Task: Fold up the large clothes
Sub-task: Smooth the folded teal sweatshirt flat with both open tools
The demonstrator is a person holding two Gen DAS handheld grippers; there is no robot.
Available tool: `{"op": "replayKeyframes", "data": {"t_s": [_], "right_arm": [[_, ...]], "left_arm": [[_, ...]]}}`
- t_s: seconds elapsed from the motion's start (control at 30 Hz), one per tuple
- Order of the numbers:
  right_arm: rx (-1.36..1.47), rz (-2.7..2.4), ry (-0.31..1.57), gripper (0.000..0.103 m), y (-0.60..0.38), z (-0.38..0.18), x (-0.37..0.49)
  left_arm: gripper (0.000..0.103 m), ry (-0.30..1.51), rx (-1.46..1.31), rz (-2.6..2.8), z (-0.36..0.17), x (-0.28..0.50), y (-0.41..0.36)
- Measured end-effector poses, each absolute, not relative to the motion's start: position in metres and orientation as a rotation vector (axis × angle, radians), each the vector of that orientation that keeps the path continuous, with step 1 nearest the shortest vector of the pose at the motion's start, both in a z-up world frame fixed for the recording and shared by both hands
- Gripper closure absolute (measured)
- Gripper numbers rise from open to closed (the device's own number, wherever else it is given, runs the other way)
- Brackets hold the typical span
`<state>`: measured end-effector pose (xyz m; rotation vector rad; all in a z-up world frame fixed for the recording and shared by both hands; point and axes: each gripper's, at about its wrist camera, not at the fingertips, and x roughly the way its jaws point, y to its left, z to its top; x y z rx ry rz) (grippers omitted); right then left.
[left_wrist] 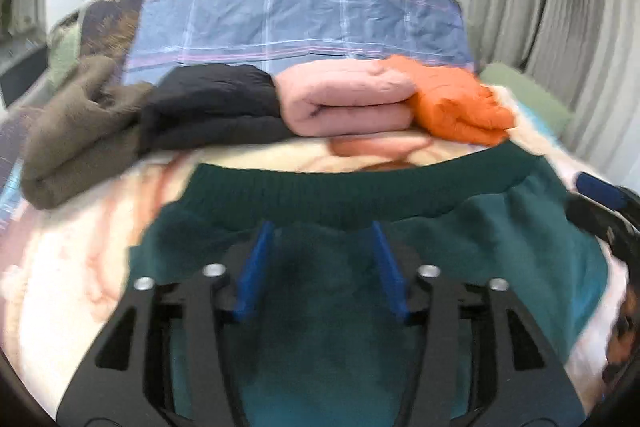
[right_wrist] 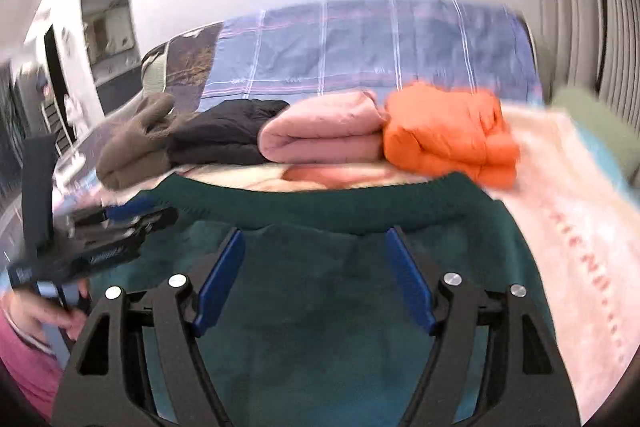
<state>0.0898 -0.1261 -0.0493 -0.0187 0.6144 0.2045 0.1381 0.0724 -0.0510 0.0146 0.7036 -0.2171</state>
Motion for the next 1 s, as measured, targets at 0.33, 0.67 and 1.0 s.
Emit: {"op": "replayKeyframes", "data": {"t_s": [0.33,0.67,1.0], "right_arm": [[-0.126,0.213,0.755,0.027,-0.103,-0.119,0.107],[-0.159,0.247,0.780,0.027,-0.072,-0.102,0.050],[-0.069,0.273,0.857,0.027,-0.085,-0.085,0.060]], "left_arm": [[0.035,0.759,0.047,-0.178,-0.101,0.148,0.080],[0.035,0.746,0.033,-0.188,-0.100,0.145,0.085],[0.035,0.723,0.035,-0.189,-0.101,0.141,0.084]]}}
